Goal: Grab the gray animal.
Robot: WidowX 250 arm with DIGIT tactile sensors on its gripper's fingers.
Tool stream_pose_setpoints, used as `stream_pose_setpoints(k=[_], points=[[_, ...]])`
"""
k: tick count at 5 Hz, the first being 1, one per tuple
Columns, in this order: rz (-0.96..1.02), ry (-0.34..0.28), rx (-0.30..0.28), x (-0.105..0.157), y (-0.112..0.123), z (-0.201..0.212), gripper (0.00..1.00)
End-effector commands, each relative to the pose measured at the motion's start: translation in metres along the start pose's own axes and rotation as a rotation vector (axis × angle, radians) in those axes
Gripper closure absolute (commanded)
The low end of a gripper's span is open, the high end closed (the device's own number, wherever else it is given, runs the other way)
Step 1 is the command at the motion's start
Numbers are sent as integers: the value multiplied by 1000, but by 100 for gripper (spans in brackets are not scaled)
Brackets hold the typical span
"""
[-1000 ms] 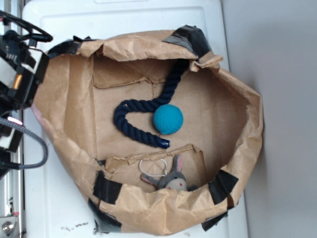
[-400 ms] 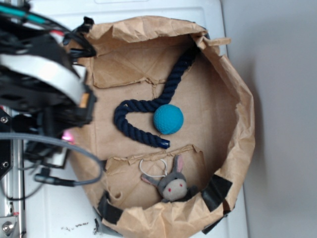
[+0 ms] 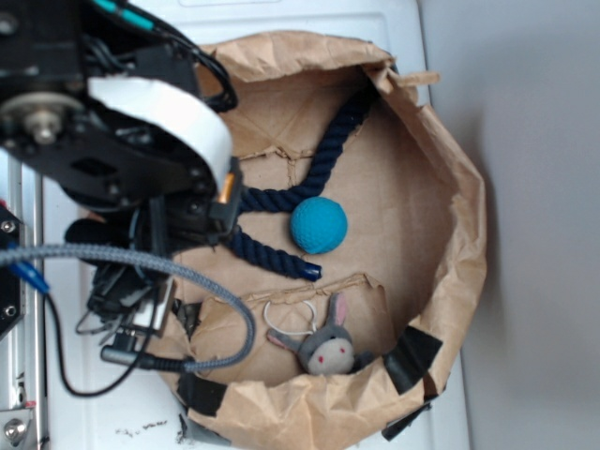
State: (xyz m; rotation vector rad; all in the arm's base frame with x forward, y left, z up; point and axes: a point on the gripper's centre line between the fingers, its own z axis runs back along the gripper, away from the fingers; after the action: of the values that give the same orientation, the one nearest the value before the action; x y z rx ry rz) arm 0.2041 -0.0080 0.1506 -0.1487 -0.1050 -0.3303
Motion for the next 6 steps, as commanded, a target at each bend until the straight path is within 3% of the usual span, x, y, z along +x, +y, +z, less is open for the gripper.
stream_pose_setpoints(k=[1,5,6], points=[[25,-119,-11,23,-6,9,0],[123,-140,150,53,-12,-51,0],[107,-150,154,56,-10,-71,0]])
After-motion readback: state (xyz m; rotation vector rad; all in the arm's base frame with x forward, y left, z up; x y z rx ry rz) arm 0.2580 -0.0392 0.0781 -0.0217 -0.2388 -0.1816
